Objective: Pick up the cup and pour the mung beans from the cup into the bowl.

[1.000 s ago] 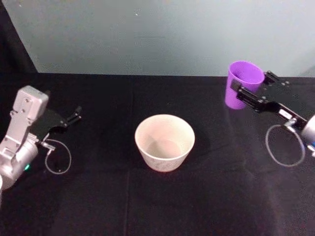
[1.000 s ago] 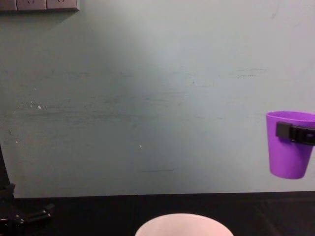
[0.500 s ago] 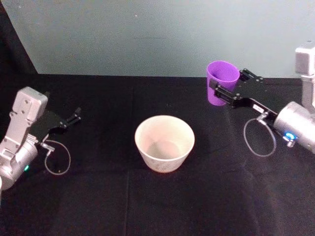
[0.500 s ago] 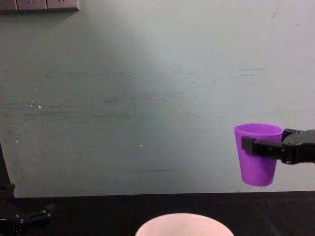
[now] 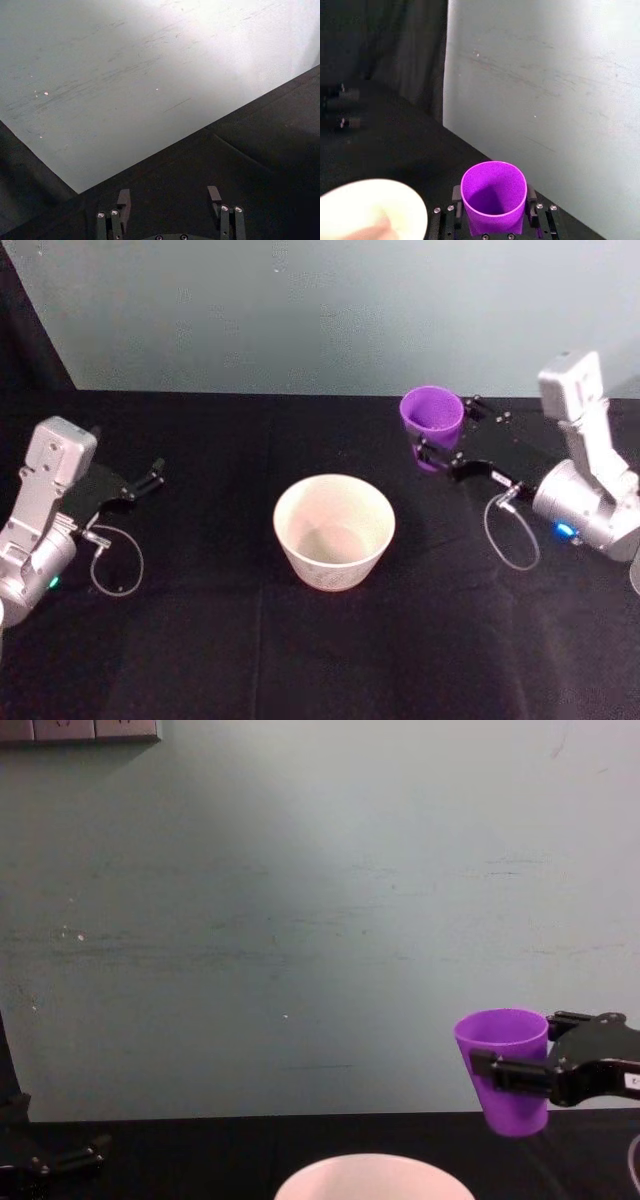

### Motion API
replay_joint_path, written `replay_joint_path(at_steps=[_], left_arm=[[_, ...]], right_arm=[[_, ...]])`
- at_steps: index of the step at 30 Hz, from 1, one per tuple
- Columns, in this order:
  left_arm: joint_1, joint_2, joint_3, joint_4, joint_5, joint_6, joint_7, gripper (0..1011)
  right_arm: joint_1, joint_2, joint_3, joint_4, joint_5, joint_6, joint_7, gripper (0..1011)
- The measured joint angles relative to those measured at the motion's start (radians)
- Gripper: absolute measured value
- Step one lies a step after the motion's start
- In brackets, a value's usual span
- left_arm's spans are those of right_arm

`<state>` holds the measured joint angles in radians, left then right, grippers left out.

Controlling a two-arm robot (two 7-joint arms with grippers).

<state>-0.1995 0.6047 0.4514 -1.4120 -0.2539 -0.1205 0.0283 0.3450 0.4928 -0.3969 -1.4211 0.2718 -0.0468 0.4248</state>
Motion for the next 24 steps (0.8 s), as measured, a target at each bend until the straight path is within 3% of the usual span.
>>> replay_joint_path(at_steps=[6, 12, 13, 16, 19, 20, 24], left_arm=[[0.0, 0.0, 0.0, 0.0, 0.0, 0.0, 0.0, 1000], [0.0, 0.0, 0.0, 0.0, 0.0, 0.0, 0.0, 1000], [0.0, 0.0, 0.0, 0.0, 0.0, 0.0, 0.0, 1000], [0.0, 0.0, 0.0, 0.0, 0.0, 0.0, 0.0, 1000], [0.0, 0.0, 0.0, 0.0, 0.0, 0.0, 0.0, 1000], [0.0, 0.0, 0.0, 0.0, 0.0, 0.0, 0.0, 1000], [0.0, 0.0, 0.0, 0.0, 0.0, 0.0, 0.0, 1000]], right_arm=[[0.002, 0.015, -0.036, -0.024, -0.124, -0.018, -0.033, 729], [0.005, 0.033, -0.077, -0.061, -0.281, -0.038, -0.081, 729], [0.005, 0.033, -0.077, -0.061, -0.281, -0.038, -0.081, 729], [0.006, 0.04, -0.093, -0.077, -0.35, -0.041, -0.102, 729], [0.008, 0.049, -0.119, -0.1, -0.454, -0.042, -0.137, 729], [0.008, 0.049, -0.119, -0.1, -0.454, -0.042, -0.137, 729], [0.01, 0.062, -0.153, -0.126, -0.58, -0.037, -0.173, 729]])
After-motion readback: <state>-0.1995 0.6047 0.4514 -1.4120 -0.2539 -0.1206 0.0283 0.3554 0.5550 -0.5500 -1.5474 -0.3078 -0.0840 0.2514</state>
